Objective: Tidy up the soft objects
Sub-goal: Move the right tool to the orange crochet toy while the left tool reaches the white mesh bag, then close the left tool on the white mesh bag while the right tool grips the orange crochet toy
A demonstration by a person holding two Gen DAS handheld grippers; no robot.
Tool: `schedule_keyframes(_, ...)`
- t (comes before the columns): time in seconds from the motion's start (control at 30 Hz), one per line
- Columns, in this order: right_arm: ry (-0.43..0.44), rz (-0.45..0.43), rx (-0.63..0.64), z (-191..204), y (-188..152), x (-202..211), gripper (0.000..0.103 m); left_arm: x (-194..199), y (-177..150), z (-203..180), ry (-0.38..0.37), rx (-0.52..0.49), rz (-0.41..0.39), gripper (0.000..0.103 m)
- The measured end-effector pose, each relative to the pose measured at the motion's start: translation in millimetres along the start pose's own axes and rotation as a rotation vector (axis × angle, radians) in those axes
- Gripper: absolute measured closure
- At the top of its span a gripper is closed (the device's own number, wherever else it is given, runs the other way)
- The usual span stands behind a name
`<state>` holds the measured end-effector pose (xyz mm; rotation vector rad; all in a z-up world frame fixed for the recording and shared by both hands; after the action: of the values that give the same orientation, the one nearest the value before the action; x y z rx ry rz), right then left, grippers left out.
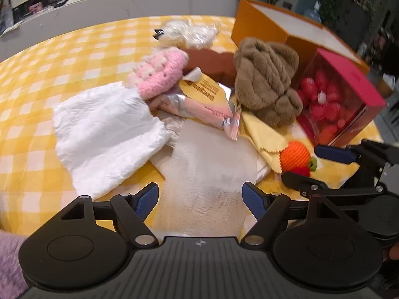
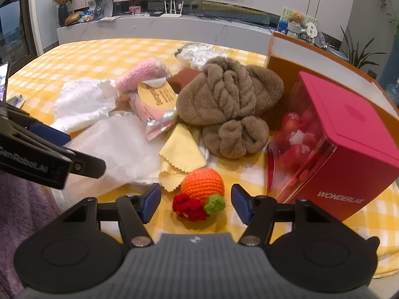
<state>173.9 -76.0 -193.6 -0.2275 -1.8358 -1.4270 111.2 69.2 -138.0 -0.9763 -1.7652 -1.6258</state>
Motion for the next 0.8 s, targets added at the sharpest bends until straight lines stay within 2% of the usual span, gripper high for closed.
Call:
schedule_keyframes(0.1, 0.005, 0.010, -0.009, -4, -4, -4, 0.043, -7, -2, -5, -0.018, -0.028, 0.029, 0.013)
schedule_keyframes(0.17, 0.012, 0.022, -0.025, -7, -7, -6, 0.055, -10, -4, -9, -0.030, -0.045, 0.048, 0.013)
schedule_keyframes(0.3, 0.032, 0.026, -0.062, -11, -9, -6, 0.056, -10, -8, -13, -0.057, -0.059, 0.072, 0.014)
schedule_keyframes(0.37, 0.036, 0.025, -0.068, -12, -9, -7, 0.056, -10, -11, -16, -0.062, -0.081, 0.074, 0.020)
schedule_keyframes(0.43, 0.038, 0.024, -0.069, -12, -9, -7, 0.056, -10, -13, -20, -0.030, -0.114, 0.069, 0.035)
schedule_keyframes(0.53, 0.041, 0.024, -0.074, -13, -10, -6, 0.056, -10, -15, -21, 0.009, -0.133, 0.060, 0.052)
schedule_keyframes(0.8, 0.041, -0.009, -0.091, -17, -8, 6, 0.058, 15, -12, -17, 0.026, -0.083, -0.055, 0.081)
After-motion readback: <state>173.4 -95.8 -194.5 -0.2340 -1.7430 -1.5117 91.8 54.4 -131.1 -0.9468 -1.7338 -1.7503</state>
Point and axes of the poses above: each gripper's, at about its wrist camera, not at the fingertips, and x roughly against the way its jaws point, z to its left, y to its top, the point moved 5 cm from there along -x, roughly the way its jaws point, and after that the axes turned 5 degrees about -z, right-handed, at the moved point
